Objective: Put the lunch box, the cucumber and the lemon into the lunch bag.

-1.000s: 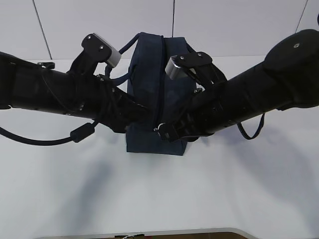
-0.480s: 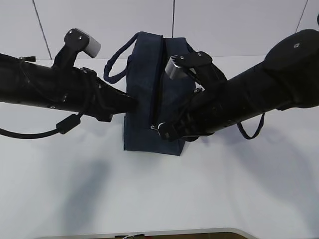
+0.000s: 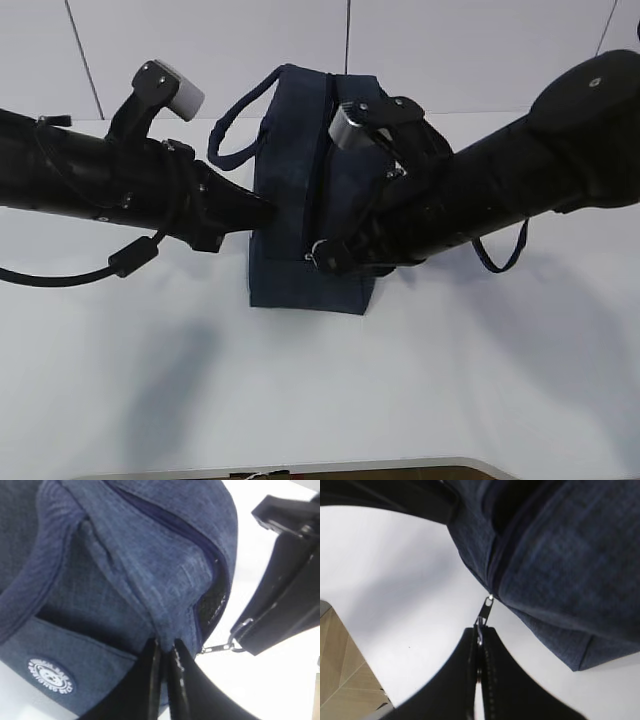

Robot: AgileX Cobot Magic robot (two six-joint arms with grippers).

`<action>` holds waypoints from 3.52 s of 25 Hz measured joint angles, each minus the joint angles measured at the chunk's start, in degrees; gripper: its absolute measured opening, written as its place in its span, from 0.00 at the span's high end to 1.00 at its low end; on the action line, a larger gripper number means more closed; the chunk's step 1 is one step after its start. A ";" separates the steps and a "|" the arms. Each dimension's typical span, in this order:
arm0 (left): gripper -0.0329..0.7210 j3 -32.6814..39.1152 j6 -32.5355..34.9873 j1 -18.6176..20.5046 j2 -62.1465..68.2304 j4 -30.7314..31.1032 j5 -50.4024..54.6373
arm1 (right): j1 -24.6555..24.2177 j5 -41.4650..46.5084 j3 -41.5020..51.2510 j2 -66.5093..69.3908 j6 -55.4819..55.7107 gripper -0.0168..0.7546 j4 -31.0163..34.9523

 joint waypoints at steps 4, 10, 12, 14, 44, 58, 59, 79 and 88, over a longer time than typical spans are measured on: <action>0.98 0.00 -0.11 0.00 0.00 0.04 0.98 | 0.00 0.89 -1.99 0.00 4.42 0.97 0.00; 0.98 0.00 -0.37 0.00 0.00 0.04 1.41 | 0.00 2.13 -2.38 0.00 8.56 0.97 -0.45; 0.98 0.00 -0.47 0.00 0.00 0.04 1.41 | 0.00 2.22 -2.38 0.00 9.27 0.97 -0.43; 0.98 0.00 -0.47 0.00 0.00 0.04 1.41 | 0.00 2.27 -2.38 0.00 10.01 0.97 -0.43; 0.98 0.00 -0.47 0.00 0.00 0.04 1.66 | 0.00 7.14 -12.49 0.00 21.12 0.97 -16.68; 0.98 0.00 -0.47 0.00 0.00 0.04 1.66 | 0.00 9.95 -22.02 0.00 30.44 0.97 -28.40; 0.98 0.00 -0.47 0.00 0.00 0.04 1.66 | 0.00 9.95 -22.67 0.22 30.74 0.97 -28.65; 0.98 0.00 -0.47 0.00 0.00 0.04 1.45 | -5.76 10.50 -27.78 3.70 42.80 0.97 -27.25; 0.98 0.00 -0.47 0.00 0.00 0.04 1.35 | -6.13 14.51 -38.73 9.68 42.88 0.97 -27.25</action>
